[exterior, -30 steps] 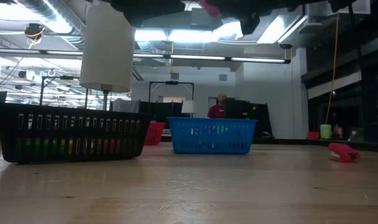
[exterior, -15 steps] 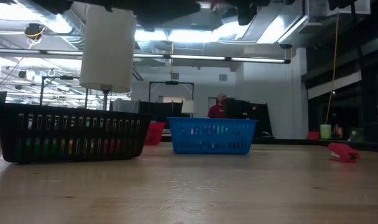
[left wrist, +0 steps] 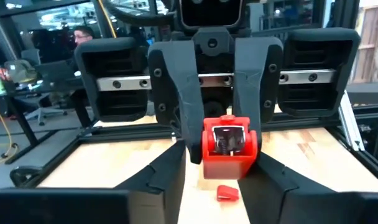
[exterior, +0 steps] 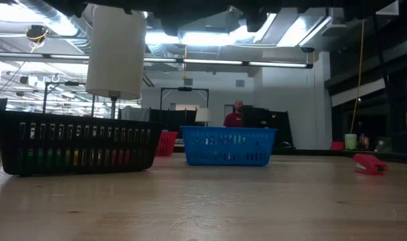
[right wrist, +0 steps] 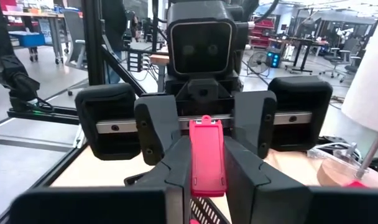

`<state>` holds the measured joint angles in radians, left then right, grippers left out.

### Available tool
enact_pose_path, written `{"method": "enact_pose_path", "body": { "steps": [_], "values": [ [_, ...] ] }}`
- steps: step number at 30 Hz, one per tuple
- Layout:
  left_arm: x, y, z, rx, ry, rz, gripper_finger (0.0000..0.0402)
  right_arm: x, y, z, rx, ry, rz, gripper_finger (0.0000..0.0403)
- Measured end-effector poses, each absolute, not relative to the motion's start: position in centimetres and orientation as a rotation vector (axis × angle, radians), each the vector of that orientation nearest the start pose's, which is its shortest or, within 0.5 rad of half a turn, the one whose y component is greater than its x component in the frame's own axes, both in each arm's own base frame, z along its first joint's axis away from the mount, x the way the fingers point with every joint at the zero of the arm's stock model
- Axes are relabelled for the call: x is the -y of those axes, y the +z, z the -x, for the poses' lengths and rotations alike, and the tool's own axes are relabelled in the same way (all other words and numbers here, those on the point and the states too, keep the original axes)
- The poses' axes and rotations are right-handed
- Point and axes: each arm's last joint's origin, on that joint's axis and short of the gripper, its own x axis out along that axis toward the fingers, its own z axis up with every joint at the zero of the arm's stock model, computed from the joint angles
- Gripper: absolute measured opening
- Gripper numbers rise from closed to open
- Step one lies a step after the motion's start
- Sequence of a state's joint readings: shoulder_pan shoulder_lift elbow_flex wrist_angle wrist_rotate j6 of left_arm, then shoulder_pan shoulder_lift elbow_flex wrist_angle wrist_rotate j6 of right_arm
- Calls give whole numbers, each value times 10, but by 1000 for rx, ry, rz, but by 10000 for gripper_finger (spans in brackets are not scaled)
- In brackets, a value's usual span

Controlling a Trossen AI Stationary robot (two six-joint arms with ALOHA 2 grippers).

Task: Pick and place Stapler, Stapler remover, tape
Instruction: Put the top red stapler into the black basket

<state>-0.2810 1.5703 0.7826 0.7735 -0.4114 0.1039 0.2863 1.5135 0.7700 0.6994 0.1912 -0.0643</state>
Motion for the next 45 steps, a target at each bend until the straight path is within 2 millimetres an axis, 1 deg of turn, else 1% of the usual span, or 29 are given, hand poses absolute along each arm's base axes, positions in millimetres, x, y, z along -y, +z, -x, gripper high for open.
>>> {"method": "enact_pose_path", "body": {
  "steps": [7, 13, 19, 23, 30, 34, 37, 41, 45],
  "values": [
    [80, 234, -320, -26, 125, -88, 70, -85, 240, -311, -45, 93, 76, 67],
    [80, 234, -320, -32, 122, -88, 68, -85, 240, -311, -53, 94, 71, 80],
    [80, 231, -320, -72, 126, -81, 68, -86, 236, -310, -91, 97, 52, 114],
    [79, 232, -316, -110, 128, -41, 68, -86, 234, -310, -113, 97, 54, 138],
    [85, 240, -300, -192, 142, -12, 68, -86, 230, -310, -149, 103, 12, 192],
    [88, 248, -286, -241, 129, 31, 68, -86, 227, -309, -175, 105, 17, 228],
    [91, 251, -276, -292, 118, 52, 68, -86, 225, -309, -199, 105, 21, 250],
    [93, 252, -262, -374, 103, 95, 68, -86, 221, -308, -243, 104, 25, 266],
    [96, 246, -252, -483, 98, 135, 68, -85, 218, -307, -277, 98, -5, 268]
  ]
}}
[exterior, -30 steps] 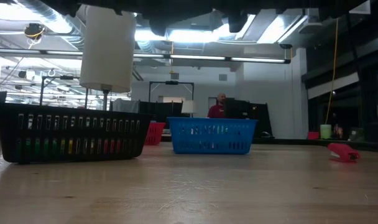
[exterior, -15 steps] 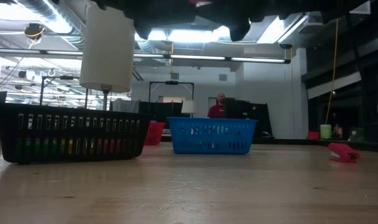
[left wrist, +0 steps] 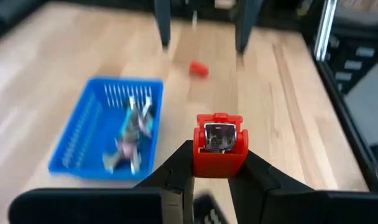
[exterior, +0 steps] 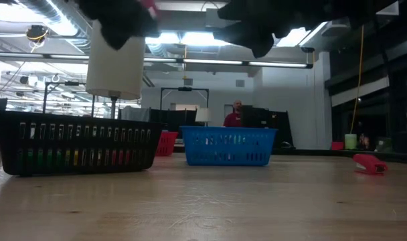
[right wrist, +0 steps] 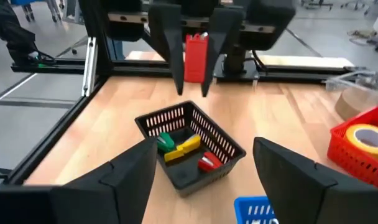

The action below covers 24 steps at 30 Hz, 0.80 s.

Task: Pick and place Stapler, Stapler remover, tape
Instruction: Put the top red stapler into the black basket

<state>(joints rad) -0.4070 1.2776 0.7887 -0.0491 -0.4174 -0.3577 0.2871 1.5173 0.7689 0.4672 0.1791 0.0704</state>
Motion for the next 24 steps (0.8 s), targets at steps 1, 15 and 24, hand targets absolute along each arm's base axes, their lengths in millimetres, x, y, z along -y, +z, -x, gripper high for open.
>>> {"method": "enact_pose_path", "body": {
  "steps": [1, 15, 24],
  "values": [
    [97, 244, -250, -509, 96, 141, 68, -85, 217, -307, -286, 97, -8, 268],
    [104, 220, -227, -792, 143, 204, 68, -85, 210, -304, -368, 109, -64, 269],
    [105, 213, -218, -935, 95, 223, 68, -86, 202, -301, -477, 143, -177, 269]
  ]
}}
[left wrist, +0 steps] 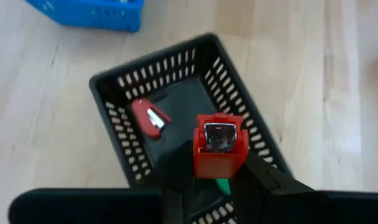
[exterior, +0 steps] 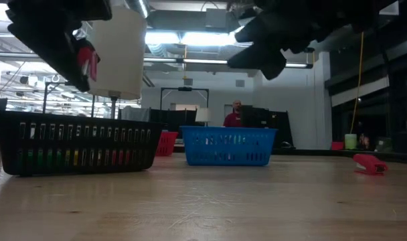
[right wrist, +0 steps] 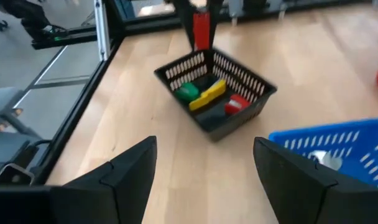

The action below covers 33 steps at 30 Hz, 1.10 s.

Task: Pick and place Stapler, Stapler remover, tape
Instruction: Put the top red stapler into the black basket, then put the red stapler into the black basket

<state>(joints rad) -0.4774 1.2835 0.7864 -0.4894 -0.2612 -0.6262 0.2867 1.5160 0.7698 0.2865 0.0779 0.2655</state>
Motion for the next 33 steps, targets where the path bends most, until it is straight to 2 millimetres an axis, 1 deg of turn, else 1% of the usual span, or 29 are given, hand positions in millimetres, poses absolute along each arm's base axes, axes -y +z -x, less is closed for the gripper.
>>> {"method": "enact_pose_path", "body": {
  "steps": [8, 12, 17, 21, 29, 33],
  "values": [
    [103, 211, -216, -957, 103, 180, 78, -86, 197, -298, -546, 146, -236, 269],
    [103, 211, -216, -956, 108, 188, 79, -86, 193, -296, -589, 137, -235, 269],
    [103, 211, -216, -952, 118, 190, 87, -87, 191, -294, -635, 168, -268, 269],
    [102, 211, -217, -935, 146, 174, 103, -88, 190, -293, -650, 187, -297, 269],
    [101, 211, -216, -936, 157, 166, 151, -89, 189, -292, -667, 189, -293, 269],
    [101, 211, -216, -938, 154, 168, 170, -94, 190, -289, -682, 239, -299, 269]
  ]
}}
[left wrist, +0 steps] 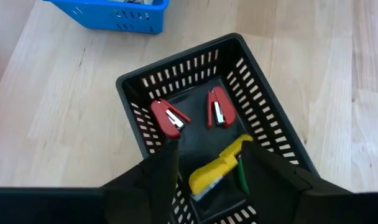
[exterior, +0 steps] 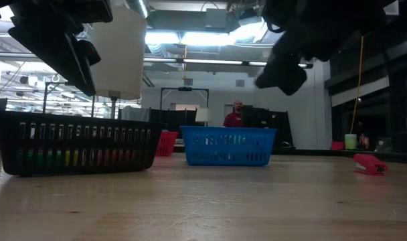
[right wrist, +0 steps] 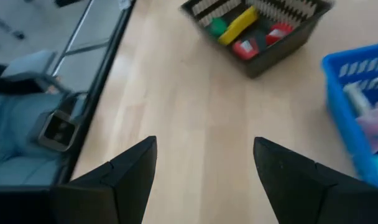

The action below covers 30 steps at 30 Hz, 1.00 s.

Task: Pick and place Stapler, Stapler remover, tape
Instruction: Put the red stapler into the black basket

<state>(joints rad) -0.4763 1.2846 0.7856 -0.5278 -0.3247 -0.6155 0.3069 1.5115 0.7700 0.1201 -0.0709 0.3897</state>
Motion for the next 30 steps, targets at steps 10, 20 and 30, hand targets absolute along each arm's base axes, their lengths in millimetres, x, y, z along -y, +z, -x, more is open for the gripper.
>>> {"method": "enact_pose_path", "body": {
  "steps": [10, 20, 30],
  "values": [
    [104, 214, -221, -888, 110, 174, 177, -99, 202, -264, -823, 223, -405, 268],
    [109, 223, -231, -762, 26, 143, 175, -112, 193, -244, -1021, 120, -542, 268],
    [110, 225, -232, -738, 16, 143, 169, -113, 185, -230, -1171, -56, -675, 268]
  ]
}}
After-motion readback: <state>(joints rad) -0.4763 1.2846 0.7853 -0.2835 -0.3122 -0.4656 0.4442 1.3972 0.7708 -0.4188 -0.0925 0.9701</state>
